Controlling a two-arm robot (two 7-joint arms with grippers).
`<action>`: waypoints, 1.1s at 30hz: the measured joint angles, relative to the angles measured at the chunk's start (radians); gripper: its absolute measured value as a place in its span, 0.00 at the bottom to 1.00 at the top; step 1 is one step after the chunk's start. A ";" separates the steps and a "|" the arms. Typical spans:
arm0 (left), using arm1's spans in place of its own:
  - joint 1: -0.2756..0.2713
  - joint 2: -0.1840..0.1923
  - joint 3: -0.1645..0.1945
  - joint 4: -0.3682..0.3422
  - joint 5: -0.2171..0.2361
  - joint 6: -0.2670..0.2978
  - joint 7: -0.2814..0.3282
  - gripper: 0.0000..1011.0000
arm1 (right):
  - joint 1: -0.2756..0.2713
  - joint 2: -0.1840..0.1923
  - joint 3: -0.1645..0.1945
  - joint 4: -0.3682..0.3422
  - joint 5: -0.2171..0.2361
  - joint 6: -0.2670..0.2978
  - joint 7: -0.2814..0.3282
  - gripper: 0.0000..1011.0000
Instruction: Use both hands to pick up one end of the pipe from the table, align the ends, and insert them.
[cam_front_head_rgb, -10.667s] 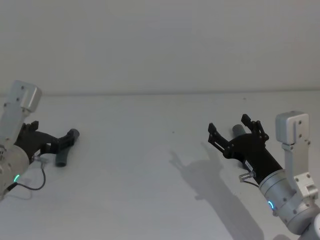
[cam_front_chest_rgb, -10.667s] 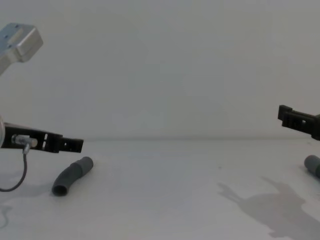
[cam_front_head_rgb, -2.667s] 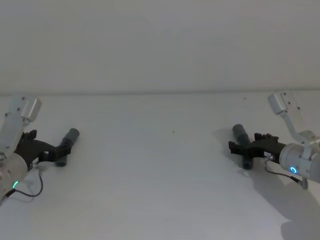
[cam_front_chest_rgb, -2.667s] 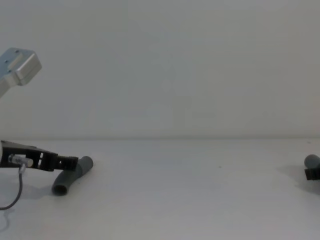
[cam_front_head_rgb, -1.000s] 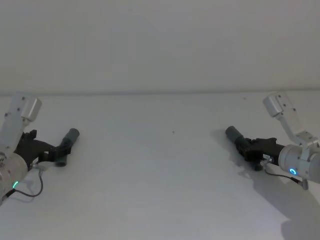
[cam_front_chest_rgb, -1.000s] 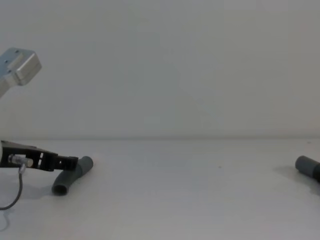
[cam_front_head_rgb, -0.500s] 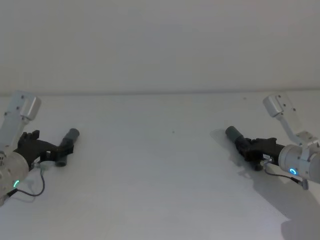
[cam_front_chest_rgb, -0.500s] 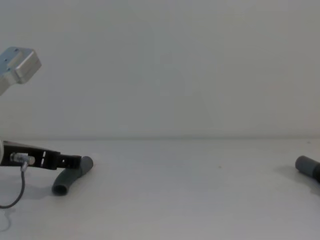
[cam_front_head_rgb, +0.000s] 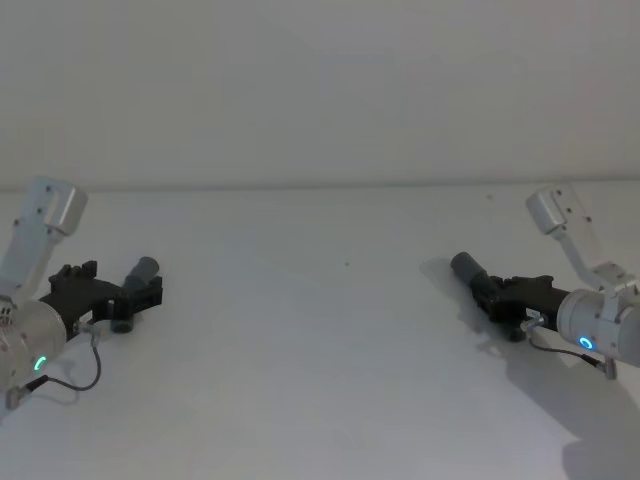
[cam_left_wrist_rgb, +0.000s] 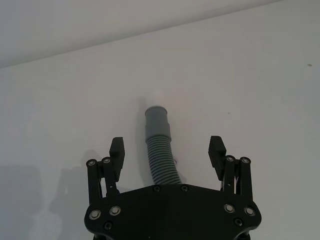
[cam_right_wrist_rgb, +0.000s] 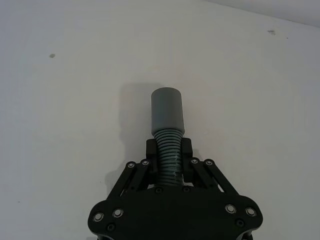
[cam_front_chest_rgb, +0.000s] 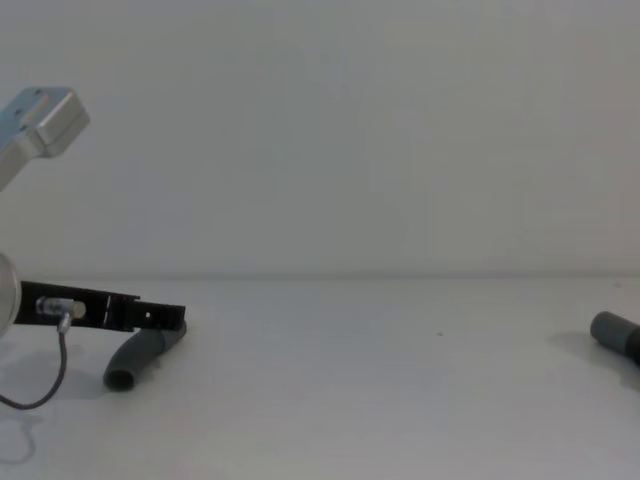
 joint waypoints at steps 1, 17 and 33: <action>0.000 0.000 0.001 0.000 0.000 0.001 -0.001 0.99 | 0.000 0.000 0.000 0.000 0.000 0.000 0.000 0.24; -0.043 0.027 0.065 0.033 0.084 0.004 -0.013 0.99 | 0.000 0.000 0.000 0.000 0.000 0.000 0.000 0.24; -0.090 -0.014 0.069 0.102 0.089 0.054 -0.023 0.99 | 0.000 0.000 0.000 0.000 0.000 0.000 0.000 0.24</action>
